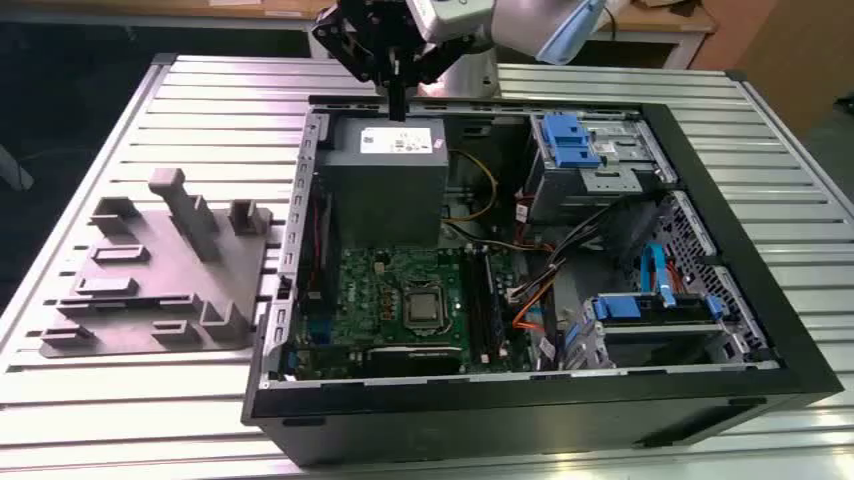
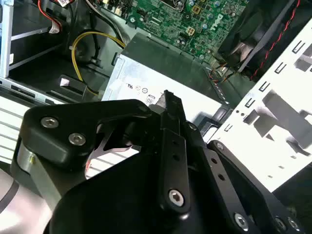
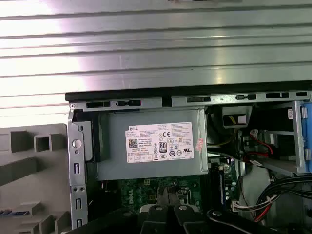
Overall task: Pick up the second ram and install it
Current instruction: 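Reach for the second ram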
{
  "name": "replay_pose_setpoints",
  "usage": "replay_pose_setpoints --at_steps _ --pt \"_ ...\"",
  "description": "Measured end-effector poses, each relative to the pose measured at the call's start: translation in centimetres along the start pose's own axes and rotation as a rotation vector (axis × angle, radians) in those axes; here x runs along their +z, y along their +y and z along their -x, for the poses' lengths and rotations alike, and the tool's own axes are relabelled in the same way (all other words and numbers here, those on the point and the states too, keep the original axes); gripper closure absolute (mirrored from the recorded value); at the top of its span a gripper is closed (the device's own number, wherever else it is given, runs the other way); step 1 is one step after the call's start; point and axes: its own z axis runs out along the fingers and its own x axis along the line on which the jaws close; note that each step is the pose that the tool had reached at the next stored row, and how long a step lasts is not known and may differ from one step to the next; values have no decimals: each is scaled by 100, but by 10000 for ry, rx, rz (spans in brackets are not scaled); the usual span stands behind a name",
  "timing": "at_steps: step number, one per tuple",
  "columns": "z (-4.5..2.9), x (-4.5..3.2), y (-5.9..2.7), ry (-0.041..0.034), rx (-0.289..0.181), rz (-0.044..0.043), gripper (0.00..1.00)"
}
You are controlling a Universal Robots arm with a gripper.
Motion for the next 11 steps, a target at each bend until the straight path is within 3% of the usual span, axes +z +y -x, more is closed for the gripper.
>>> replay_pose_setpoints --at_steps 11 --pt "0 0 0 0 0 0 90"
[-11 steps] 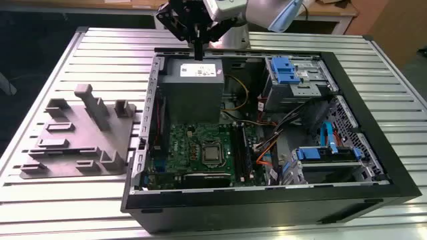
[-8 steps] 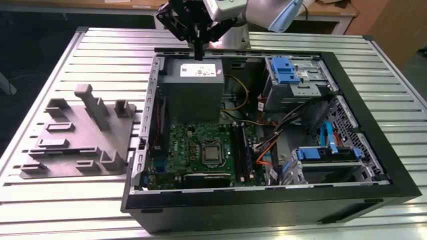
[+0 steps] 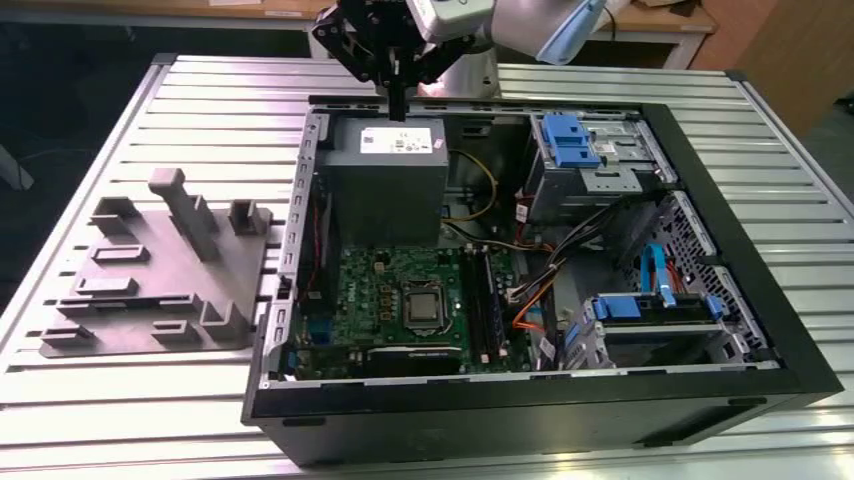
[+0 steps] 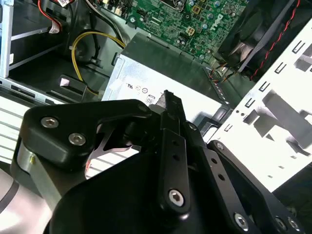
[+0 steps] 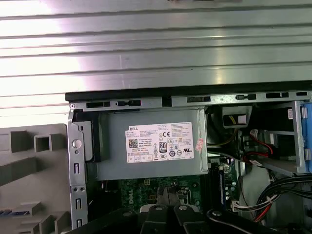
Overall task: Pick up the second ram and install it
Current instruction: 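Reach for the second ram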
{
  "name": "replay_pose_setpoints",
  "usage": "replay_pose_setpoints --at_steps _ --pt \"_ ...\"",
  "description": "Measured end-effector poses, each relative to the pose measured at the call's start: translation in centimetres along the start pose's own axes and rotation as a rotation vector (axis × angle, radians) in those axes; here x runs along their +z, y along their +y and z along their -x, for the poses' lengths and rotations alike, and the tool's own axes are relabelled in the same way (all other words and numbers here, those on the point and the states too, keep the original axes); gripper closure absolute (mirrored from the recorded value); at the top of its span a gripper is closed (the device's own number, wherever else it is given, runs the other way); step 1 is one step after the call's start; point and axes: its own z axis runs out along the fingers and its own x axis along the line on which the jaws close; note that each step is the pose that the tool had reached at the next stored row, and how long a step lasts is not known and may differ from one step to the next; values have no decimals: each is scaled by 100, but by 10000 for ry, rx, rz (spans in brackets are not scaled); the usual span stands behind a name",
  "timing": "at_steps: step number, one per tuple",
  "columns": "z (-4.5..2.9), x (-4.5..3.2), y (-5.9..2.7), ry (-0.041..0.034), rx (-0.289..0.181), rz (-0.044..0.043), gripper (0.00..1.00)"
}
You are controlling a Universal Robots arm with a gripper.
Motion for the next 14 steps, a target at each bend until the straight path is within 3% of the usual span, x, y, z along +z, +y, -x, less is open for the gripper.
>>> replay_pose_setpoints --at_steps 4,14 --pt "-29 -1 -2 1 0 -1 90" --pt "-275 -4 -21 -26 -1 2 90"
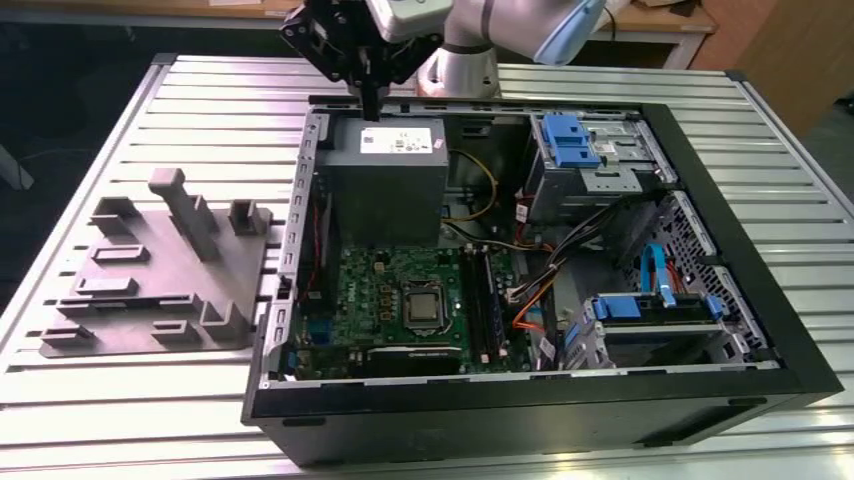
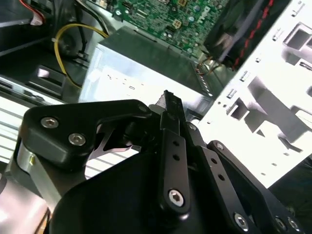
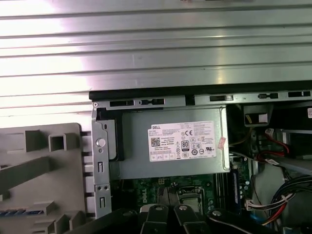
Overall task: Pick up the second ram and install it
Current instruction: 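Reach for the second ram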
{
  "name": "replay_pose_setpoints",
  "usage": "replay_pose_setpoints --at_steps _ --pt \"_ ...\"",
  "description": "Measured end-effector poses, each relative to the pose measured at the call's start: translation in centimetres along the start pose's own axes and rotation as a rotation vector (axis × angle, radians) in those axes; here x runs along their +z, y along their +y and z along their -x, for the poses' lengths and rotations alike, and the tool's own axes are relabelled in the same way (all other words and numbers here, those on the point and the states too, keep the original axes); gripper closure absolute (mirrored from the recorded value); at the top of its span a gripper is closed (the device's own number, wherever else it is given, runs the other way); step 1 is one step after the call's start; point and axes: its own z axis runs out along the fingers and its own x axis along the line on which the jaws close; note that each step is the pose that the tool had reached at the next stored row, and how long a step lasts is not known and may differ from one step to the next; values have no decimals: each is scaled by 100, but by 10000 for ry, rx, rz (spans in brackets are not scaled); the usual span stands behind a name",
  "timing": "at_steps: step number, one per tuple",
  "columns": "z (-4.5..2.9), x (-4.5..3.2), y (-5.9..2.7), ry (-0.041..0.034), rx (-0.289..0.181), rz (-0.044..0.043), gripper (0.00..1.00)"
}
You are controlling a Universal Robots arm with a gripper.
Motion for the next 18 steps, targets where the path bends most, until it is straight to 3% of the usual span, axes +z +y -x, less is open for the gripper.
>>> replay_pose_setpoints --at_steps 12,18 --pt "-430 -4 -33 -84 -3 13 90" --pt "-577 13 -45 -89 -3 12 90"
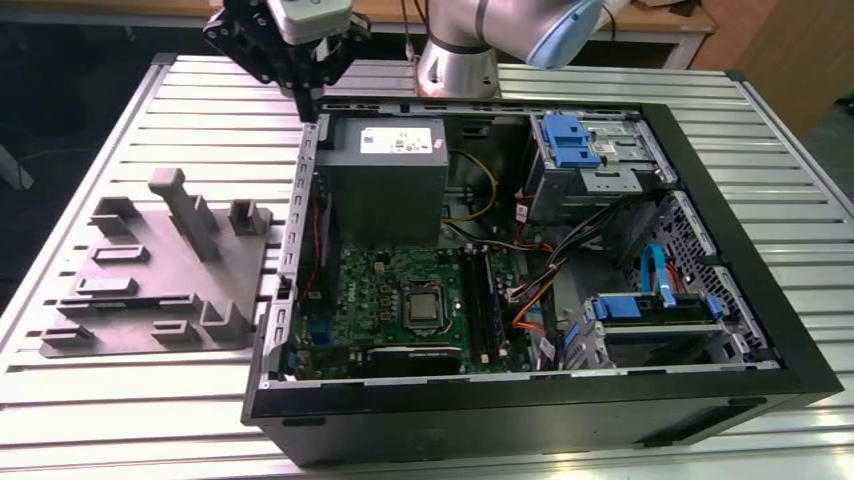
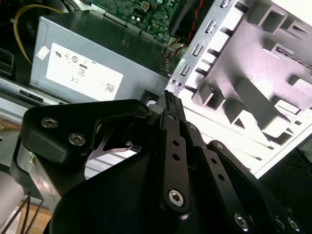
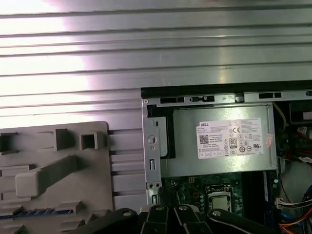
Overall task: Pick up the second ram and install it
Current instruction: 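Reach for the second ram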
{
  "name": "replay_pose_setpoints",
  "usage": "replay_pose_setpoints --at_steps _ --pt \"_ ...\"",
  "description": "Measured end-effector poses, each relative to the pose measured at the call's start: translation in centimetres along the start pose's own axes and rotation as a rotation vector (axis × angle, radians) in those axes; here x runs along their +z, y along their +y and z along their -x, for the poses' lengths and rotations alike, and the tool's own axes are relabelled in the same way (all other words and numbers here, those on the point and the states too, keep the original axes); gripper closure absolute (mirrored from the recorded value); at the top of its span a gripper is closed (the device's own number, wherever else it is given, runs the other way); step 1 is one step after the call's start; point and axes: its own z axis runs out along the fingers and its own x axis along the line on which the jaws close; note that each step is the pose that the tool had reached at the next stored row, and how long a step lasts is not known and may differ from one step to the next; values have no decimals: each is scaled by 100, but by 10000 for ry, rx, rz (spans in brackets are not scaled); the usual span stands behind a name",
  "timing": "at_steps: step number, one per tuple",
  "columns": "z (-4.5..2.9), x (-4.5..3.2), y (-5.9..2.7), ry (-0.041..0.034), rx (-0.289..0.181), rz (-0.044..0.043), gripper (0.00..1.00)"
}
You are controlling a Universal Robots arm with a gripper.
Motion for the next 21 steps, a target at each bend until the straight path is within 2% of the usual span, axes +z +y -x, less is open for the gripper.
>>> replay_pose_setpoints --at_steps 16,21 --pt "-466 37 -81 -3 0 2 90" --pt "-578 49 -107 -1 -1 0 90"
